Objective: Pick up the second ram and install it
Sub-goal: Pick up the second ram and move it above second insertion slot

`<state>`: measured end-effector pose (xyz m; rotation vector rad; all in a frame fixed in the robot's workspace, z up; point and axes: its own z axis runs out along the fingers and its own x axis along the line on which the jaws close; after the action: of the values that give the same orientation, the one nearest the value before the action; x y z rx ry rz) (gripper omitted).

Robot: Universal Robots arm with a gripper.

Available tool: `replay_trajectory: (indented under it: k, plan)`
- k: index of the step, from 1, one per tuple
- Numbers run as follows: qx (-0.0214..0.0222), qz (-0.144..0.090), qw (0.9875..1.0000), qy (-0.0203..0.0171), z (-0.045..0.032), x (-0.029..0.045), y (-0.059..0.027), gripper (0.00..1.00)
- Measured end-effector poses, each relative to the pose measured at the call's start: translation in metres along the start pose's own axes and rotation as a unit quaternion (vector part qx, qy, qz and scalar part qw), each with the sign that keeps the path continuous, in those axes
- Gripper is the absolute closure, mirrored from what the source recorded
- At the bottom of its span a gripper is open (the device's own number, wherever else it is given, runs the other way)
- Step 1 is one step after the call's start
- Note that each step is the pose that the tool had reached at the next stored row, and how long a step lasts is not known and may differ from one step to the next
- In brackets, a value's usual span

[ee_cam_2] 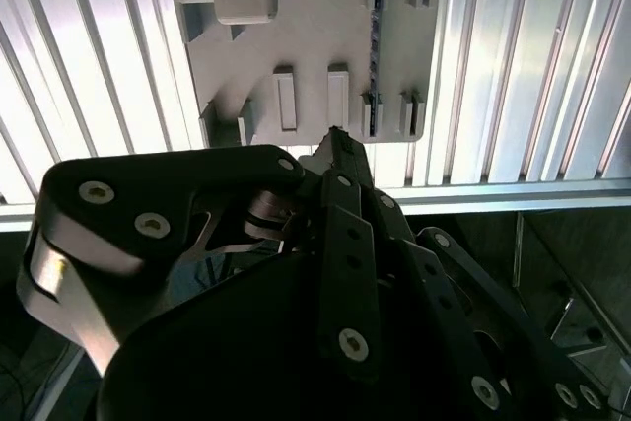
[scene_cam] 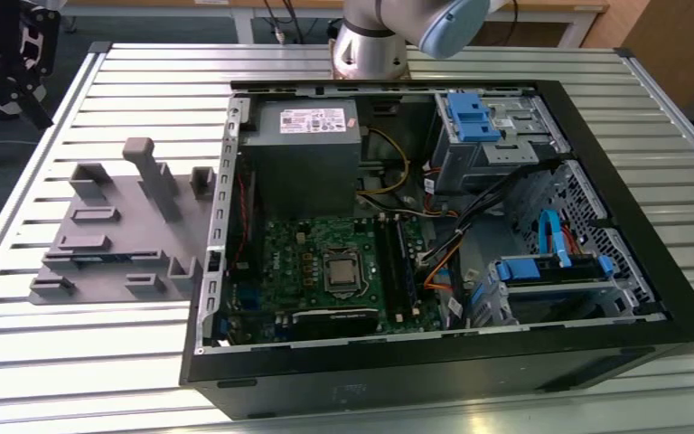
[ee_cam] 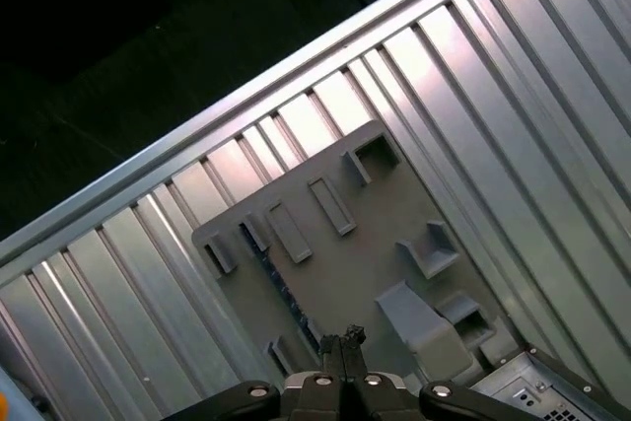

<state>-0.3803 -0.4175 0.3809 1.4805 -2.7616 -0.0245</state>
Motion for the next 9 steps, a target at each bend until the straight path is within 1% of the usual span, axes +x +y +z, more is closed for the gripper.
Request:
replay_trajectory:
  k: [3,4,7,9]
  plan:
    - [-0.0001,-0.001,1.0000,-0.0001,0.0000,0.0000,0.0000,0.89]
    - [-0.0001,-0.005,1.0000,-0.0001,0.0000,0.0000,0.0000,0.89]
    - [-0.0001,-0.029,0.9996,0.0004,0.0001,0.0001,0.0000,0.89]
    - [-0.0001,-0.048,0.9989,0.0007,0.0002,0.0000,0.0000,0.89]
